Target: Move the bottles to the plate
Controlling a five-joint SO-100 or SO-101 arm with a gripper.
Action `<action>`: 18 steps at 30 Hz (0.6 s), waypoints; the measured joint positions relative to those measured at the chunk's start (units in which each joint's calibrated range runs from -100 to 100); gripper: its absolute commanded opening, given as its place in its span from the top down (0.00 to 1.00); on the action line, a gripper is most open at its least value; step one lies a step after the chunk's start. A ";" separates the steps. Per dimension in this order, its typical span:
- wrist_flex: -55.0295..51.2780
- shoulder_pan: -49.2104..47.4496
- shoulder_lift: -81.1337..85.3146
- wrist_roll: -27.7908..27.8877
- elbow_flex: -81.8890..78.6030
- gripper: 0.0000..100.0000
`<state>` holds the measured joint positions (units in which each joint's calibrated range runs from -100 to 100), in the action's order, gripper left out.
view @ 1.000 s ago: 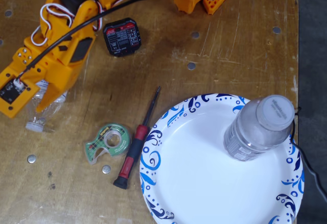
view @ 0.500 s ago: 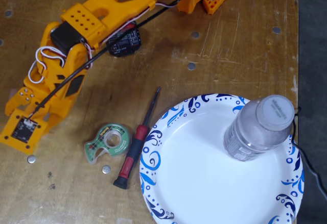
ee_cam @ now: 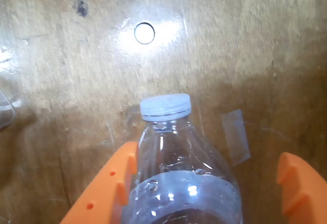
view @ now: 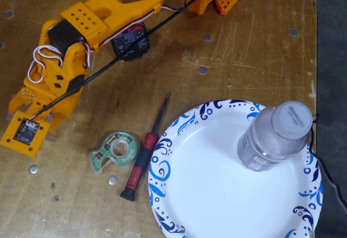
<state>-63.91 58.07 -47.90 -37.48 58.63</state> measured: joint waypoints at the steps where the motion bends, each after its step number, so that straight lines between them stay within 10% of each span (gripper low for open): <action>1: 0.00 0.00 0.00 0.00 0.00 0.71; 18: 7.57 -0.91 -8.47 0.00 0.54 0.71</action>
<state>-56.34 57.16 -56.38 -37.48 59.17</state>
